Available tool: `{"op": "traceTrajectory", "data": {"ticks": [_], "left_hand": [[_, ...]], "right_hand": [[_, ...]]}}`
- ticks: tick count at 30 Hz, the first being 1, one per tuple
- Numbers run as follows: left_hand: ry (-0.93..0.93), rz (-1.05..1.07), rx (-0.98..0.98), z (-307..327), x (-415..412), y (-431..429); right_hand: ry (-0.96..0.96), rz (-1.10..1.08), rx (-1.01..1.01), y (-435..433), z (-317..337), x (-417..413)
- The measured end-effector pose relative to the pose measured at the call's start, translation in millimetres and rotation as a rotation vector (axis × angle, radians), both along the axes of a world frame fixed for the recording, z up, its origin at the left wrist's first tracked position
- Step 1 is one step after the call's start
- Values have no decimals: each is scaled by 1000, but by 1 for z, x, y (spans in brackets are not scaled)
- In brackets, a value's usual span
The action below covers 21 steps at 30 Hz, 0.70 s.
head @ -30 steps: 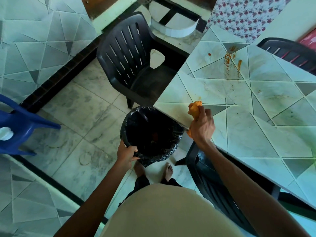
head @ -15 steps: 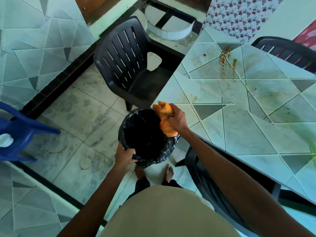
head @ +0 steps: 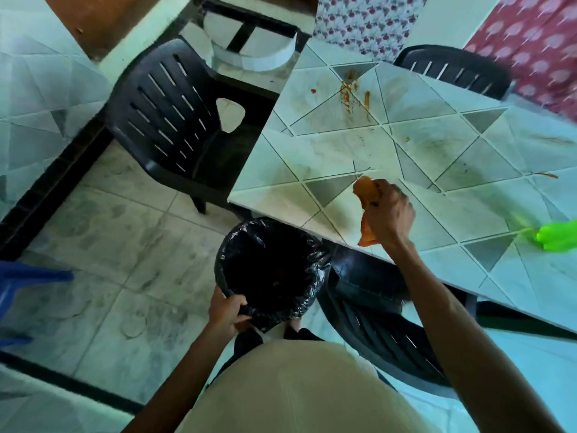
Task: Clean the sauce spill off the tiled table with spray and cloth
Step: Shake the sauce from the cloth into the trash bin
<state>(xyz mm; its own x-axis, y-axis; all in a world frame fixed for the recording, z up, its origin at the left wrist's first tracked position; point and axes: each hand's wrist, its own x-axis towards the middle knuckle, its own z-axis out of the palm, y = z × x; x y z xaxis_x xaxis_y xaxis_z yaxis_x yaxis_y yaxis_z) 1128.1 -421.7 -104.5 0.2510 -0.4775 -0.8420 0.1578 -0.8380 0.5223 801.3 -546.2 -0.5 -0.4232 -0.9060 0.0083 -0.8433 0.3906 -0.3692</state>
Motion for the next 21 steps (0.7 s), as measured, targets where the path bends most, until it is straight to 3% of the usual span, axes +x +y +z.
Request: {"op": "traceTrajectory", "data": {"ticks": [3, 8, 12, 21], "left_hand": [[-15, -16, -4, -1, -14, 5], [-34, 5, -17, 4, -30, 7], [-43, 28, -19, 3, -34, 8], [-106, 29, -57, 2, -32, 8]], "right_hand": [[128, -138, 50, -3, -19, -47], [15, -109, 192, -21, -56, -72], [-131, 47, 174, -36, -69, -17], [-241, 565, 291, -19, -62, 78]]}}
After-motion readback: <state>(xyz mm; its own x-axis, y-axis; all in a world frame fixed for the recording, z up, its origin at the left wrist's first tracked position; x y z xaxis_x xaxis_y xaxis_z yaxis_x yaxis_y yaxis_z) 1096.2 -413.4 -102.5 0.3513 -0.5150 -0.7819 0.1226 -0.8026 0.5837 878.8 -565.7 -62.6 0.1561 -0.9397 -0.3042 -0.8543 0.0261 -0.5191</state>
